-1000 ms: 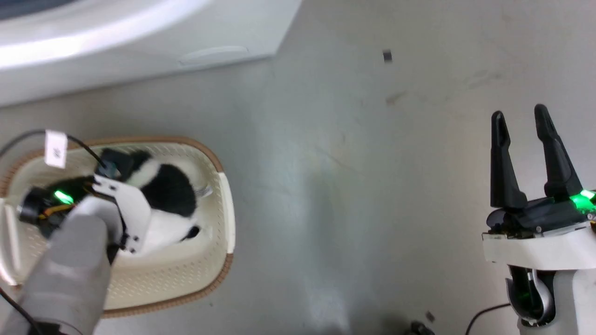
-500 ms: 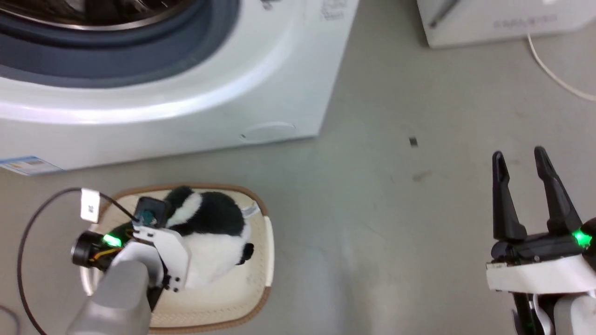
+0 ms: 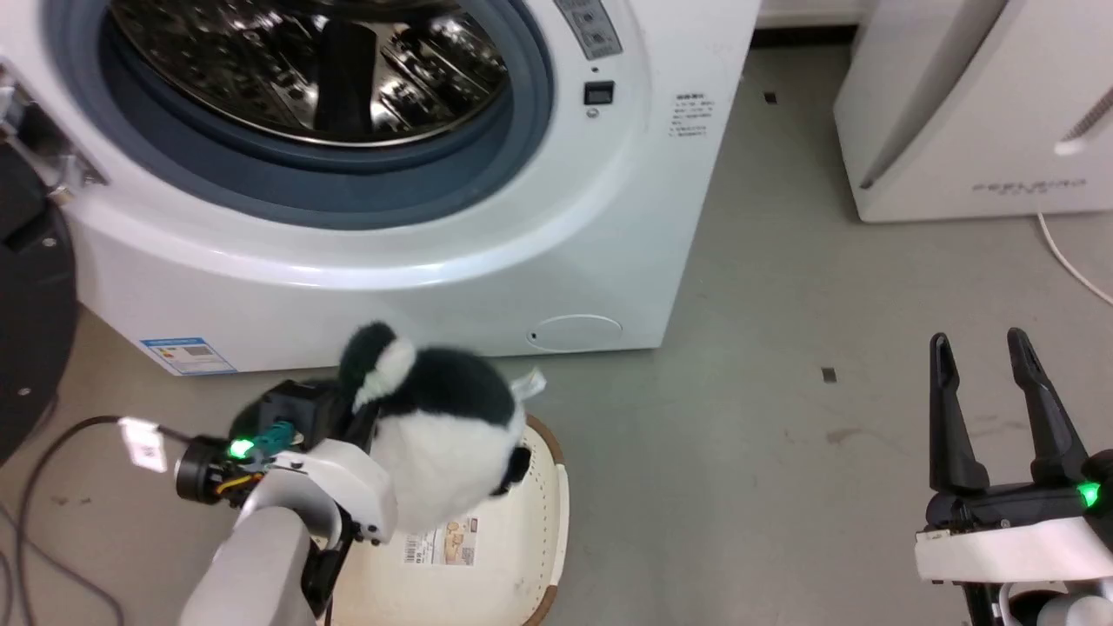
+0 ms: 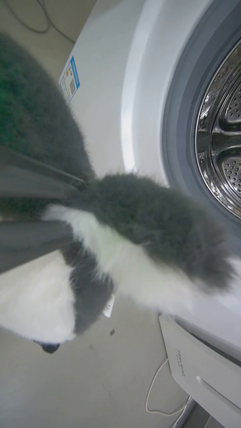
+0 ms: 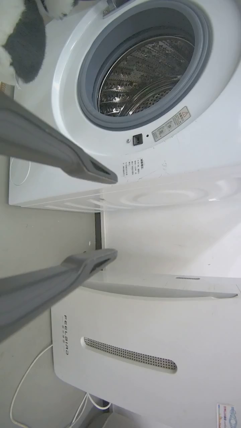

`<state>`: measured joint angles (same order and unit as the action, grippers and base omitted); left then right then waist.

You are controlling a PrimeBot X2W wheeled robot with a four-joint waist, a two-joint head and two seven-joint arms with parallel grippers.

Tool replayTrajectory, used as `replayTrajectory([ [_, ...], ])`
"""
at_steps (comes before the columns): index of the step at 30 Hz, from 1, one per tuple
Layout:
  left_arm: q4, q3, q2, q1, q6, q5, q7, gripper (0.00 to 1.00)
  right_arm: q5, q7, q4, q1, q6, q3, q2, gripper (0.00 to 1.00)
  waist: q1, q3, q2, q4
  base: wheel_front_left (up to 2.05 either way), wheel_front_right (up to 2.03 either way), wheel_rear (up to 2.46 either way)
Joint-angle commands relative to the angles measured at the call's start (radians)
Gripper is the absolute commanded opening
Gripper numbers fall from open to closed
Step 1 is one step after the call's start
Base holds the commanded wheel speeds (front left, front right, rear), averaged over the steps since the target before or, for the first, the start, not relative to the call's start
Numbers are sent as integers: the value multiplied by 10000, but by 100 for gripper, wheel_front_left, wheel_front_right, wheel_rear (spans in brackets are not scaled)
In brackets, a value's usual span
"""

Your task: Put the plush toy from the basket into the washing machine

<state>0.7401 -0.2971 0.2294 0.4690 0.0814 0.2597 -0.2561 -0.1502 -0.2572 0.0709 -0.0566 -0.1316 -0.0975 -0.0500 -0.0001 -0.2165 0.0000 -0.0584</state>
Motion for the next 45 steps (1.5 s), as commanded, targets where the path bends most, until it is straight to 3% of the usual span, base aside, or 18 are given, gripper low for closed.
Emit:
replayTrajectory([
  [1,-320,112,57,-97,-57,41,-54,0,22,-45,-1,135,9,-10,-2,100,1,94,0,84,0,0,0],
  [11,-4738,1730,137,-582,-277,364,-56,0,-6,-46,286,79,9,45,-2,100,1,-454,0,-170,0,0,0],
  [18,-6417,2982,301,356,-372,415,-56,0,-123,-46,634,-253,9,79,-2,100,1,-1687,0,-699,0,0,0],
  [21,-6420,3263,530,1035,-329,451,-56,0,-224,-46,739,-441,9,112,-2,100,1,-2280,0,-988,0,0,0],
  [24,-6022,3614,1117,2526,-258,573,96,0,-441,-46,879,-722,9,197,-2,100,1,-3276,0,-1467,0,0,0],
  [33,-4410,3501,2254,6102,-78,418,933,0,-1024,-46,995,-1269,9,406,-2,100,1,-5142,0,-2207,0,0,0],
  [45,-1998,3229,3283,10007,-230,-219,839,0,-1595,-46,972,-1815,9,833,-2,100,1,-6474,0,-2852,0,0,0],
])
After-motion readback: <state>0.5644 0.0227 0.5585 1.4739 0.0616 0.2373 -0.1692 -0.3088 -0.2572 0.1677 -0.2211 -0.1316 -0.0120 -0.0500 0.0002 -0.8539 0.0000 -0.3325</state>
